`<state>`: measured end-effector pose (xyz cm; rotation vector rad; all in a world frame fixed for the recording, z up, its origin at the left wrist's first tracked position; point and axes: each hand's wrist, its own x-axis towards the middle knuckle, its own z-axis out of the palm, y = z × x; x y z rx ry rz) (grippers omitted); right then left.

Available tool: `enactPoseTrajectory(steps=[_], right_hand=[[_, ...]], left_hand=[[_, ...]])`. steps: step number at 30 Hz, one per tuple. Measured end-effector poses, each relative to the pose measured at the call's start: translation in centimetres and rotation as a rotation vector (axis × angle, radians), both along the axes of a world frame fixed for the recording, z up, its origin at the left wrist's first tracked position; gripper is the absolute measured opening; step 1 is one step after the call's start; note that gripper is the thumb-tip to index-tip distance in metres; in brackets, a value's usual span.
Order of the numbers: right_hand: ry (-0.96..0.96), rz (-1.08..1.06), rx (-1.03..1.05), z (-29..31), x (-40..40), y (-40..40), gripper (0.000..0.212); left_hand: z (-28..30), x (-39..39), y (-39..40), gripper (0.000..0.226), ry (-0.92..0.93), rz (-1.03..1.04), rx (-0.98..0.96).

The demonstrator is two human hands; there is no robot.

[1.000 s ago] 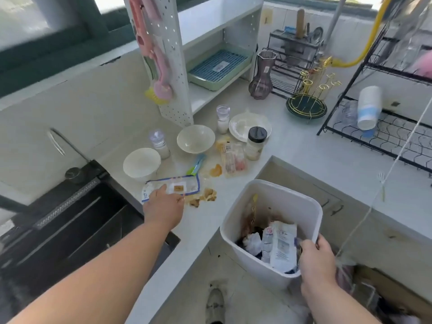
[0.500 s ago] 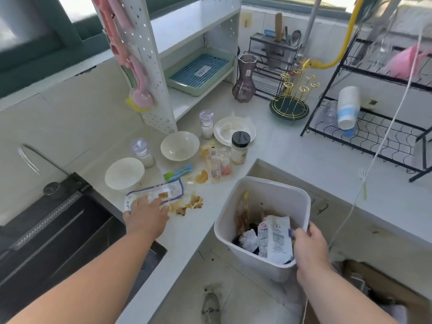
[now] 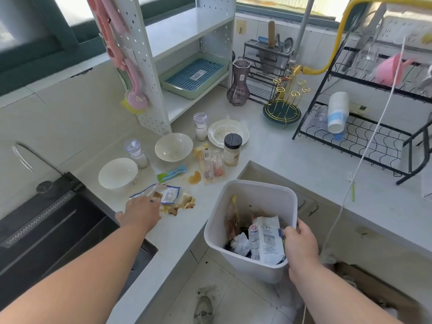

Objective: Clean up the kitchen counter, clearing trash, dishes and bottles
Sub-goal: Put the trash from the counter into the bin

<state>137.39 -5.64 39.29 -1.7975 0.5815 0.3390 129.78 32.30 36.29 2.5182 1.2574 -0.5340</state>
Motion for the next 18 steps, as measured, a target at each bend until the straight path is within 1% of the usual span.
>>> enactPoseTrajectory(steps=[1, 2, 4, 5, 7, 8, 9, 11, 13, 15, 16, 18], right_hand=[[0.005, 0.001, -0.004, 0.1, 0.0, -0.1, 0.051], [0.007, 0.008, -0.011, 0.0, 0.0, 0.0, 0.050], [0.011, 0.018, -0.023, -0.2, 0.2, 0.3, 0.049], [0.014, 0.020, -0.024, -0.1, 0.3, 0.4, 0.049], [0.018, 0.016, -0.012, -0.1, 0.5, 0.5, 0.050], [0.015, 0.021, -0.010, -0.1, 0.6, 0.7, 0.049], [0.015, 0.023, -0.017, 0.0, 0.7, 0.8, 0.048], [0.005, 0.023, -0.031, 0.2, 1.0, 1.4, 0.046], [0.008, 0.019, -0.041, 0.3, 1.2, 1.8, 0.045], [0.012, -0.003, -0.052, -0.2, 1.6, 2.0, 0.050], [0.014, -0.011, -0.054, -0.7, 1.9, 2.0, 0.052], [0.020, -0.034, -0.048, -2.1, 2.6, 1.9, 0.050]], left_hand=[[0.0, 0.0, -0.1, 0.036, -0.062, 0.004, 0.023], [0.2, 0.0, -0.4, 0.035, -0.165, 0.026, 0.022], [1.2, -0.1, -1.8, 0.041, -0.423, 0.086, 0.005], [1.9, 0.0, -2.9, 0.043, -0.530, 0.076, 0.003], [3.4, 0.5, -5.4, 0.047, -0.698, -0.010, -0.029], [4.1, 0.7, -6.8, 0.052, -0.746, -0.093, -0.054], [4.6, 0.8, -8.1, 0.057, -0.761, -0.188, -0.079], [5.1, 1.3, -10.7, 0.064, -0.712, -0.390, -0.109], [5.1, 1.9, -13.4, 0.060, -0.574, -0.604, -0.083], [4.4, 2.5, -15.2, 0.054, -0.402, -0.792, -0.054], [4.1, 2.8, -15.7, 0.054, -0.345, -0.845, -0.077], [3.7, 3.4, -15.6, 0.050, -0.314, -0.853, -0.183]])
